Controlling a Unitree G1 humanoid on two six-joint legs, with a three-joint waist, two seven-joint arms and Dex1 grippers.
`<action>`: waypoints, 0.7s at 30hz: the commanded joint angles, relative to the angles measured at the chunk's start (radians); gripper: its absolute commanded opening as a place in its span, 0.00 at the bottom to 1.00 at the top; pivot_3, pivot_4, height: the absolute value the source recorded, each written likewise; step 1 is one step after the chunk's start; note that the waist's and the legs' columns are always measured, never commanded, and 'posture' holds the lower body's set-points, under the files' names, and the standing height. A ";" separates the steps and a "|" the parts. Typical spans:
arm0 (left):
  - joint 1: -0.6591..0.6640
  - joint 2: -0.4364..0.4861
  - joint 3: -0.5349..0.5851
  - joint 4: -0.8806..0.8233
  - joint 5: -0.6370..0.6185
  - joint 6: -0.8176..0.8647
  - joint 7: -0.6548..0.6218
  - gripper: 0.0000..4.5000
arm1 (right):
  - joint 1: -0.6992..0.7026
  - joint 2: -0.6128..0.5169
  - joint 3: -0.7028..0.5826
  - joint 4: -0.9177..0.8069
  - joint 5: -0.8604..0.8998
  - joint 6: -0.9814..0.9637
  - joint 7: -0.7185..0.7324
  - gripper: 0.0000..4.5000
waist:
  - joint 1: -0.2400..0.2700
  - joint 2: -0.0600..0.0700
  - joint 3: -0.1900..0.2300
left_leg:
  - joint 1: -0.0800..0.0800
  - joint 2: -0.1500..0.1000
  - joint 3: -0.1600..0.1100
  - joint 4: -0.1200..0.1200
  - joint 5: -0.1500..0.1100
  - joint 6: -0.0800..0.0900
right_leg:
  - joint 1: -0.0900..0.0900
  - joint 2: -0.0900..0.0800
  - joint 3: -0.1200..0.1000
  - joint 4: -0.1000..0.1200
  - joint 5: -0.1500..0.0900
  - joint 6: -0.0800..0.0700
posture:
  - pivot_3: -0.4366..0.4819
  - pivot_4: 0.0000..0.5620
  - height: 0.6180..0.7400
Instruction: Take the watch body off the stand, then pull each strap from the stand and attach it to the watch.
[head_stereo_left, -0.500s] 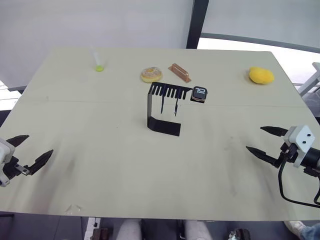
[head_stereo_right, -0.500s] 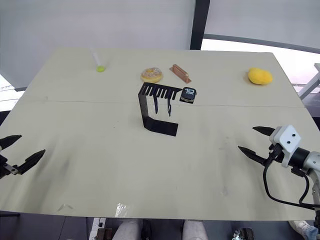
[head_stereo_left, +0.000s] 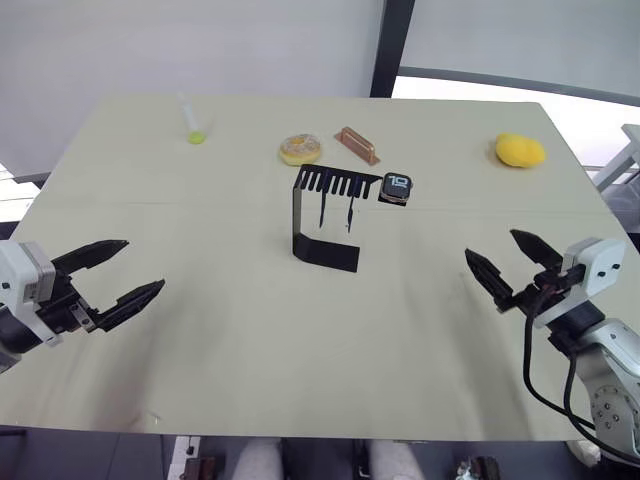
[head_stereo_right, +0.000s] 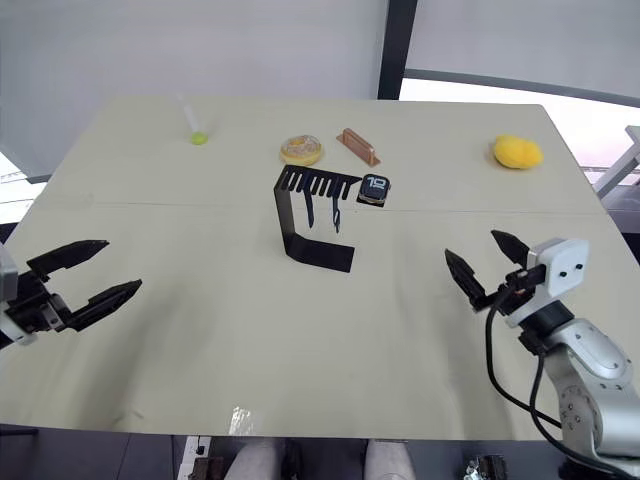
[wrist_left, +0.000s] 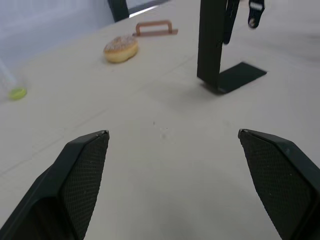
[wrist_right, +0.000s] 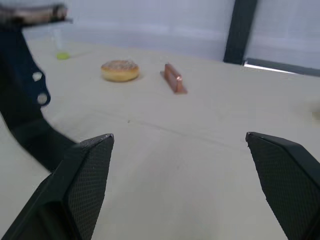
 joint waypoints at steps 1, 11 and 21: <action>-0.043 0.008 -0.031 -0.077 -0.076 0.059 0.010 0.99 | -0.050 0.064 0.090 -0.222 0.036 0.133 -0.218 1.00 | 0.000 0.000 0.000 | 0.000 0.000 0.000 0.000 0.000 0.000 | -0.001 0.000 0.000 0.000 0.000 0.000 | 0.48 0.27 1.00; -0.234 0.019 -0.154 -0.142 -0.166 0.160 0.013 0.99 | -0.300 0.208 0.279 -0.366 0.028 0.368 -0.524 1.00 | 0.001 0.000 0.000 | -0.002 -0.003 0.000 0.001 0.001 0.001 | -0.002 0.003 0.000 0.001 0.000 -0.001 | 0.48 0.27 1.00; -0.358 0.004 -0.214 -0.133 -0.194 0.196 0.042 0.99 | -0.552 0.307 0.460 -0.181 -0.171 0.474 -0.633 1.00 | -0.004 -0.001 -0.001 | -0.014 -0.004 0.003 0.004 0.002 0.002 | -0.017 0.004 0.000 0.009 0.000 -0.001 | 0.48 0.27 1.00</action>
